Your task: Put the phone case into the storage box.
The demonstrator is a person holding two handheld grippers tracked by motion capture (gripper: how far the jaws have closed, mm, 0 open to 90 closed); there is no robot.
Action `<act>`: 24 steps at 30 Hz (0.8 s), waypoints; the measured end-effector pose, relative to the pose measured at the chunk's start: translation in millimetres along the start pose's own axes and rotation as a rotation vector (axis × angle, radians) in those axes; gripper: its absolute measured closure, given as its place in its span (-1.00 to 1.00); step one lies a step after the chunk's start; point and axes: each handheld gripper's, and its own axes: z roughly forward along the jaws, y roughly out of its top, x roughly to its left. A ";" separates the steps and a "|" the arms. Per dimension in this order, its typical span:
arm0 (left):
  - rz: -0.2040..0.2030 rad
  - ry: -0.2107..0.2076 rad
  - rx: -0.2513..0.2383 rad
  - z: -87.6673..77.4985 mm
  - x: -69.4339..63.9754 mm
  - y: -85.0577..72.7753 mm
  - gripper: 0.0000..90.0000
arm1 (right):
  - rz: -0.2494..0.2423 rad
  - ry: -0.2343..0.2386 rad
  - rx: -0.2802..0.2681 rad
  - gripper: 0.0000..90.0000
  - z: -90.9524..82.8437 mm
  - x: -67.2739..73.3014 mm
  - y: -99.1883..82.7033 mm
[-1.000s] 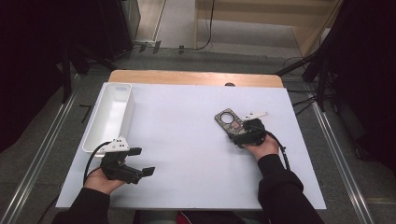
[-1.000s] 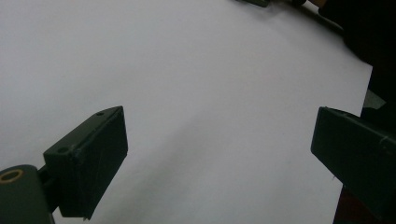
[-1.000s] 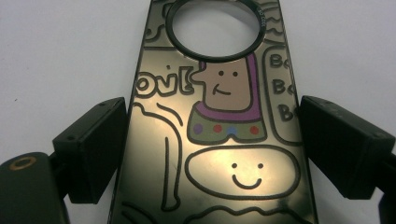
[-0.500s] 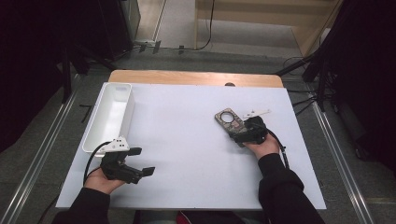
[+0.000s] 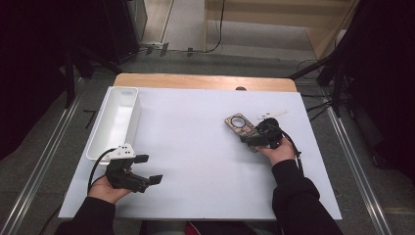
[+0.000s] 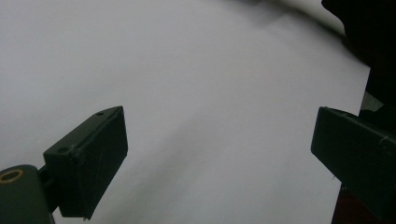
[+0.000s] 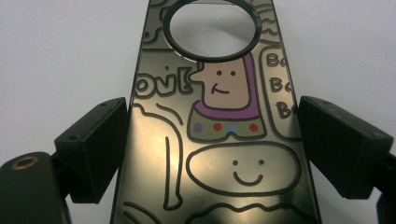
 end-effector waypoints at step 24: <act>-0.039 -0.005 -0.009 -0.3 -1.1 3.3 -0.92 | 0.101 0.167 0.001 -0.76 -21.0 13.7 5.2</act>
